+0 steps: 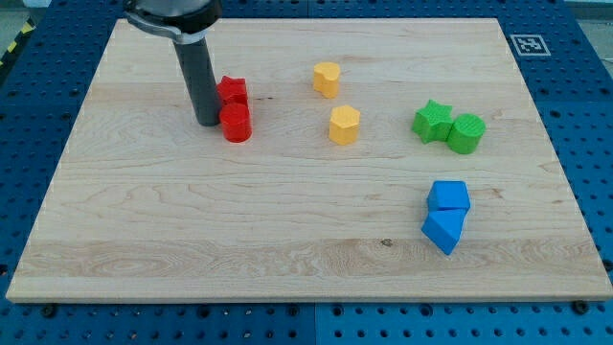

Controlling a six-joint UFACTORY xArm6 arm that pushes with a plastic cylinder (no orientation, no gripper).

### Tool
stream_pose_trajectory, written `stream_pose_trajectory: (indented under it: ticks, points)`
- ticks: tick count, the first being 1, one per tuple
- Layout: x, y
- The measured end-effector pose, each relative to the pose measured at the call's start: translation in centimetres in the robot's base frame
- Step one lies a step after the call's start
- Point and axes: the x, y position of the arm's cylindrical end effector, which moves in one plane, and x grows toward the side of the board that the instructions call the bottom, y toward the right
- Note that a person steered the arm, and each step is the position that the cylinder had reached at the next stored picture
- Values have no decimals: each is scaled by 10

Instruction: Move your arm to the right of the blue blocks

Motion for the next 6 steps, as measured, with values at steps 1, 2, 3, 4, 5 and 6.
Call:
stream_pose_trajectory:
  ticks: [1, 2, 3, 4, 5, 6]
  points:
    - [-19, 0]
    - [-23, 0]
    - [-23, 0]
    - [-30, -20]
    - [-76, -39]
    - [-125, 4]
